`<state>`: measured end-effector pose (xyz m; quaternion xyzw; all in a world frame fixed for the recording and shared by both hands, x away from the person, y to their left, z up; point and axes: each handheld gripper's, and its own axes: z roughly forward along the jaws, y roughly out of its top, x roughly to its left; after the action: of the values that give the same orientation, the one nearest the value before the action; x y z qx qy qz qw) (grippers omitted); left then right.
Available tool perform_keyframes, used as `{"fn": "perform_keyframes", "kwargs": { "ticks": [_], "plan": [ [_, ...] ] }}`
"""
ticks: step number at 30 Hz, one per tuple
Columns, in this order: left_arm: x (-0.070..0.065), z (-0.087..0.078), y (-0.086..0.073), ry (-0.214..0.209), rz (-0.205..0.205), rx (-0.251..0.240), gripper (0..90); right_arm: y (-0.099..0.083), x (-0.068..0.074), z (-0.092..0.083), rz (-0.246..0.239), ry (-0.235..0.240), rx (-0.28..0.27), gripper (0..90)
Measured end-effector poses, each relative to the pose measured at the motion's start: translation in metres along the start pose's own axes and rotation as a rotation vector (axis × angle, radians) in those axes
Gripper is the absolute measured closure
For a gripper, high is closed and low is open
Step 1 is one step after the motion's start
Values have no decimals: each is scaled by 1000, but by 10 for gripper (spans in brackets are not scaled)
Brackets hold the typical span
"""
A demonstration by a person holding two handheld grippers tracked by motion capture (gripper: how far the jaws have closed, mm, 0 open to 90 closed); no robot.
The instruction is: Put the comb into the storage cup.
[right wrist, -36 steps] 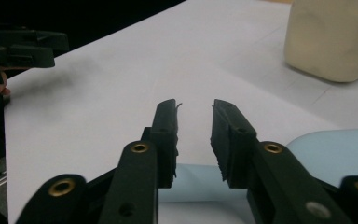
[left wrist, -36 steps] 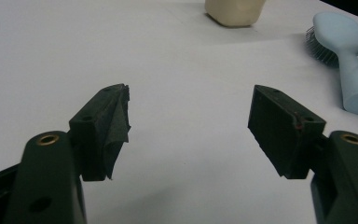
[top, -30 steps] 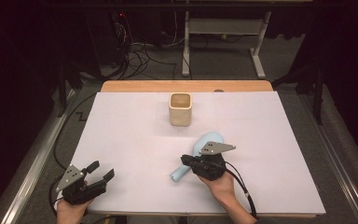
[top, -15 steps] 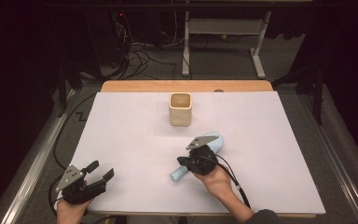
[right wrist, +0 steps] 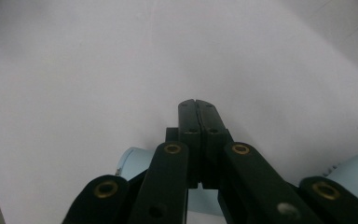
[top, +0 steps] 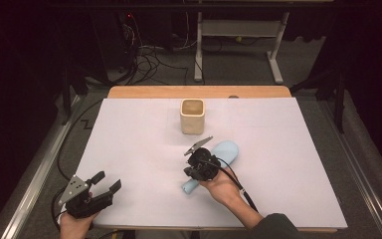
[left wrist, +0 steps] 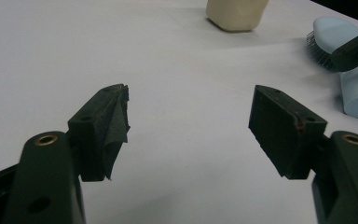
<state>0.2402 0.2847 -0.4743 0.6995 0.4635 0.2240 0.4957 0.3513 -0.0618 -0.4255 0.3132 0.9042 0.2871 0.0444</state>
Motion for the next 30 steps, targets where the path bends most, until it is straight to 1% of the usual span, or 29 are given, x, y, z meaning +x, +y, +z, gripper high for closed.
{"fn": "perform_keyframes", "kwargs": {
  "ticks": [6, 9, 10, 12, 14, 22, 23, 26, 29, 30],
  "plan": [
    [0, 1, 0, 0, 1, 2, 293, 3, 1, 4, -2, 2, 45, 900],
    [0, 1, 0, 4, 0, 5, 289, 3, 2, 7, -14, 6, 62, 900],
    [-1, 1, 0, 8, 3, 6, 289, 3, 2, 8, -18, 6, 64, 900],
    [-2, 2, 0, 28, 0, 8, 289, 4, 2, 9, -17, 5, 74, 900],
    [-3, 2, 1, 36, 2, 12, 290, 4, 3, 11, -19, 8, 81, 900],
    [-2, 2, 1, 34, -7, 10, 291, 4, 4, 15, -18, 18, 127, 900],
    [-2, 2, 1, 31, -9, 11, 290, 4, 5, 16, -10, 20, 131, 900],
    [-2, 2, 1, 27, -10, 22, 289, 5, 4, 16, -16, 23, 142, 900],
    [-2, 3, 1, 25, -13, 26, 289, 5, 4, 17, -12, 28, 161, 900],
    [-2, 3, 1, 23, -14, 28, 289, 5, 4, 18, -20, 28, 165, 900]
  ]
}}
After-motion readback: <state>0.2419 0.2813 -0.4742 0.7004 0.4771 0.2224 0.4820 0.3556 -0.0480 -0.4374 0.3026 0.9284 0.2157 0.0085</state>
